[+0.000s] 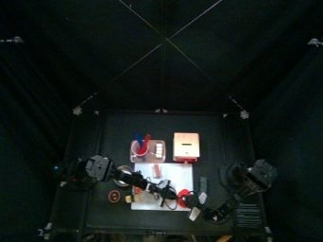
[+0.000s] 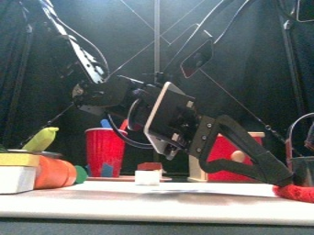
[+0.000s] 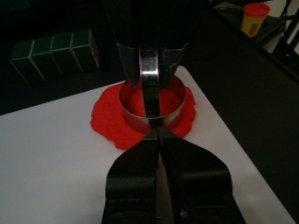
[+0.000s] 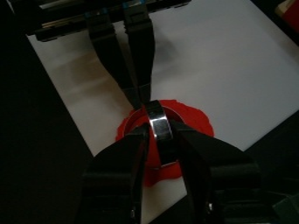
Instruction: Cut dough with cookie cutter and remove excess
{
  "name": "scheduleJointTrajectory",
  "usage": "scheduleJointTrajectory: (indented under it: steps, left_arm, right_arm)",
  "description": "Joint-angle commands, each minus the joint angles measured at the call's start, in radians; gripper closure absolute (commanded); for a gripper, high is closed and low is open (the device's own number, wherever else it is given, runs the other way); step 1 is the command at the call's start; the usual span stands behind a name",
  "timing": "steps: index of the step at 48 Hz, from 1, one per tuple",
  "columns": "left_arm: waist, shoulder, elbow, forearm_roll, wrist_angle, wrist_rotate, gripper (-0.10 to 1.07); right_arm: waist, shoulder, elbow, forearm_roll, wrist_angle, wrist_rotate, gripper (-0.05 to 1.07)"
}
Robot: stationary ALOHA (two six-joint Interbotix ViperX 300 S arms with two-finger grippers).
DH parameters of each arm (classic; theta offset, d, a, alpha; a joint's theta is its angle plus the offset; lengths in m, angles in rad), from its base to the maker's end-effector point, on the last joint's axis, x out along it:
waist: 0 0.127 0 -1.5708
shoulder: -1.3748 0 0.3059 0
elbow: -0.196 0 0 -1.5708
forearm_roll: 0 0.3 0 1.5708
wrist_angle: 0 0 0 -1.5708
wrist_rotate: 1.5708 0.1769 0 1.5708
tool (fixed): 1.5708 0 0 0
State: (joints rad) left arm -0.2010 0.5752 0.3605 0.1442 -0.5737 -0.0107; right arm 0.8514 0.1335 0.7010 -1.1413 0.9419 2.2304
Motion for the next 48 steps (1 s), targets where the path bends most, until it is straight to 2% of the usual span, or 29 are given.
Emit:
scheduleJointTrajectory:
  steps: [1, 26, 48]
  left_arm:
    - [0.003, -0.011, -0.021, -0.002, 0.002, 0.0, 0.54]
    - [0.003, -0.014, -0.021, -0.002, 0.02, 0.0, 0.54]
    - [0.003, -0.014, -0.023, 0.0, 0.021, 0.0, 0.54]
  right_arm:
    - [-0.002, -0.015, -0.023, -0.002, 0.002, -0.002, 0.36]
    - [-0.003, -0.018, -0.026, -0.014, 0.009, -0.003, 0.54]
    - [-0.02, -0.028, -0.023, -0.057, 0.107, -0.005, 0.54]
